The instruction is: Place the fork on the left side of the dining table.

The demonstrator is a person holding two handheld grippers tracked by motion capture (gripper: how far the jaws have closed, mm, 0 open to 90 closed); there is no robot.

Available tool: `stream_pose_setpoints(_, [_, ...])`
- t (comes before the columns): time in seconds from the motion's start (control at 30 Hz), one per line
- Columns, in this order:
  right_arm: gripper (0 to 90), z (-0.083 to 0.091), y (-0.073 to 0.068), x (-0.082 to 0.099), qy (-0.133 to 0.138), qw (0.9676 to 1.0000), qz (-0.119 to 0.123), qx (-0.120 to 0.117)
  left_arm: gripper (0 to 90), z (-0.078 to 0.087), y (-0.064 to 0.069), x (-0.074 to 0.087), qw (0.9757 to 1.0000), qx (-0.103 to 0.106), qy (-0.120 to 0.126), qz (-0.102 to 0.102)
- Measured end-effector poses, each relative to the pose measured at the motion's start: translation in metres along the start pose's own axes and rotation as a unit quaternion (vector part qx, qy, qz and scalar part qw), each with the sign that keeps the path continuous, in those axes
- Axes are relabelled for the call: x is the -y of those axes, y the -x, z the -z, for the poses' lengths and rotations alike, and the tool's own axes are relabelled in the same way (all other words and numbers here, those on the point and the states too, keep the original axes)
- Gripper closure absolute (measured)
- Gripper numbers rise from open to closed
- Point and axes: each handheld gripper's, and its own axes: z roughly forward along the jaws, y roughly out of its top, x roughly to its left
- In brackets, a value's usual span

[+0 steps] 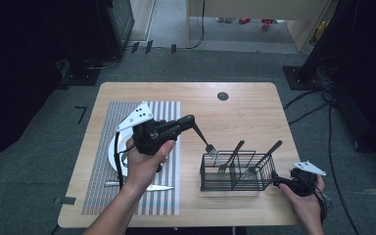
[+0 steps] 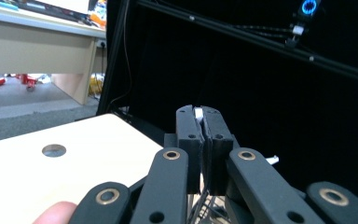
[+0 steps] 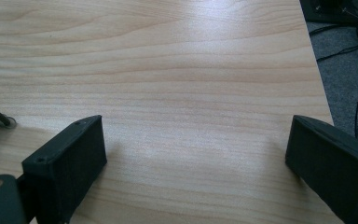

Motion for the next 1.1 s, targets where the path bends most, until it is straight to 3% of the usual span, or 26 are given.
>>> stream_pose_setpoints(0.37, [4.7,0.0,0.0,0.0,0.0,1.0,0.0,0.0,89.2,0.012,-0.017,-0.014,0.999,-0.005,0.04,0.019])
stream_pose_setpoints(0.5, [4.7,0.0,0.0,0.0,0.0,1.0,0.0,0.0,89.2,0.016,-0.026,-0.017,0.998,-0.026,0.051,0.028])
stream_pose_setpoints(0.63, [4.7,0.0,0.0,0.0,0.0,1.0,0.001,0.0,89.2,0.021,-0.039,-0.018,0.9955,-0.039,0.069,0.052])
stream_pose_setpoints(1.1, [4.7,0.0,0.0,0.0,0.0,1.0,0.001,0.0,89.2,0.025,-0.07,-0.012,0.9909,-0.082,0.082,0.069])
